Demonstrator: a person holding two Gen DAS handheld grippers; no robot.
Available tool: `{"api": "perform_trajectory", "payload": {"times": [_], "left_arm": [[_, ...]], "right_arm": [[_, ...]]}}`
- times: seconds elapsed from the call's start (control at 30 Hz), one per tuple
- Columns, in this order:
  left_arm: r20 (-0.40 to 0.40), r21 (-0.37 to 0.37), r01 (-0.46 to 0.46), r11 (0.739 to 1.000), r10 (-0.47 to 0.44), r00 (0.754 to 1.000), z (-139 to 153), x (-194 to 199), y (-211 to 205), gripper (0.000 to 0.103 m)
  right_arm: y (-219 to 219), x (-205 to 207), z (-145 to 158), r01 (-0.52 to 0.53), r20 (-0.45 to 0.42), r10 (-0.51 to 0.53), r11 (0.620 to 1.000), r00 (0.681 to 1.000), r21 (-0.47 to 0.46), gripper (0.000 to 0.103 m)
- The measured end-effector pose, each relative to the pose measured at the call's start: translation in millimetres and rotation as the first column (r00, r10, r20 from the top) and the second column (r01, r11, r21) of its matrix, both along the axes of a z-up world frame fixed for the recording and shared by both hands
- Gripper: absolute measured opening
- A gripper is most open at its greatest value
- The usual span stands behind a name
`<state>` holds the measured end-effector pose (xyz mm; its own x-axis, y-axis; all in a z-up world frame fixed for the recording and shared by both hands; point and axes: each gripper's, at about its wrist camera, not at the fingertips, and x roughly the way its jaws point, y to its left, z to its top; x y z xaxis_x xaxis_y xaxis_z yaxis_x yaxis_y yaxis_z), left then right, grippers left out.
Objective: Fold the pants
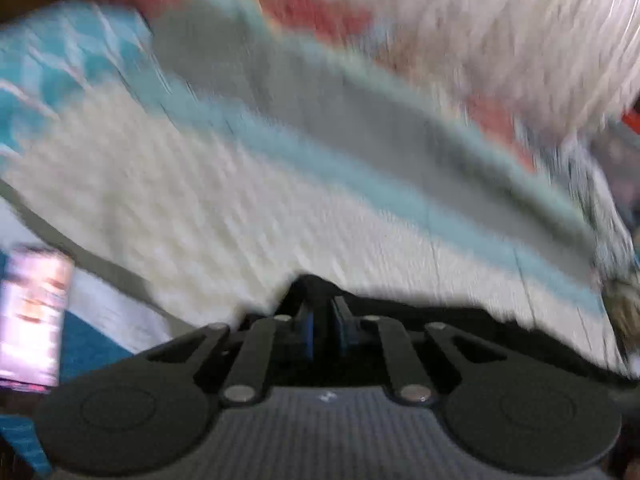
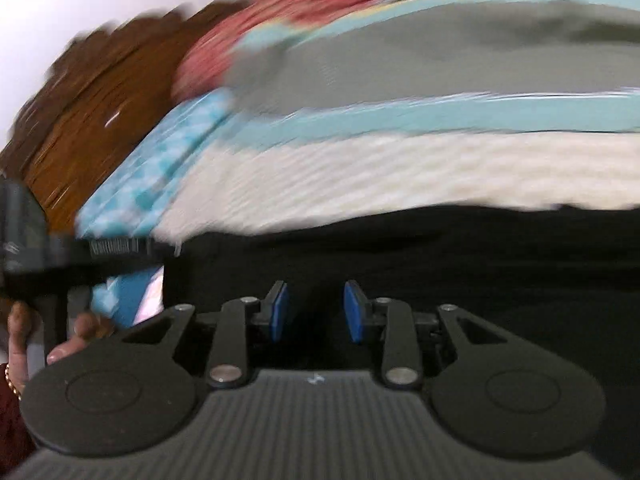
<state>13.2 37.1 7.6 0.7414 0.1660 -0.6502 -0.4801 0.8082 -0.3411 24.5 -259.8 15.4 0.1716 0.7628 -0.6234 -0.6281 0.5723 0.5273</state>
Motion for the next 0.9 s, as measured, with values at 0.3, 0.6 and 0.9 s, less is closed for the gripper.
{"api": "perform_trajectory", "payload": {"times": [0.3,0.6,0.9], "left_arm": [[-0.174,0.155,-0.093,0.984,0.120,0.977,-70,5,-1,0.034],[0.131,0.008,-0.160,0.987,0.157,0.979,9,-54,0,0.044],[-0.095,0.081,0.278,0.957,-0.270,0.958,-51,67,-82,0.032]], "right_arm": [[60,-45,-42,-0.244,-0.050,0.239,0.962,0.970,-0.120,0.034],[-54,-31,-12,-0.060,0.035,0.062,0.997,0.998,-0.048,0.039],[-72,-16,-67,0.067,-0.160,-0.082,0.993,0.984,-0.095,0.037]]}}
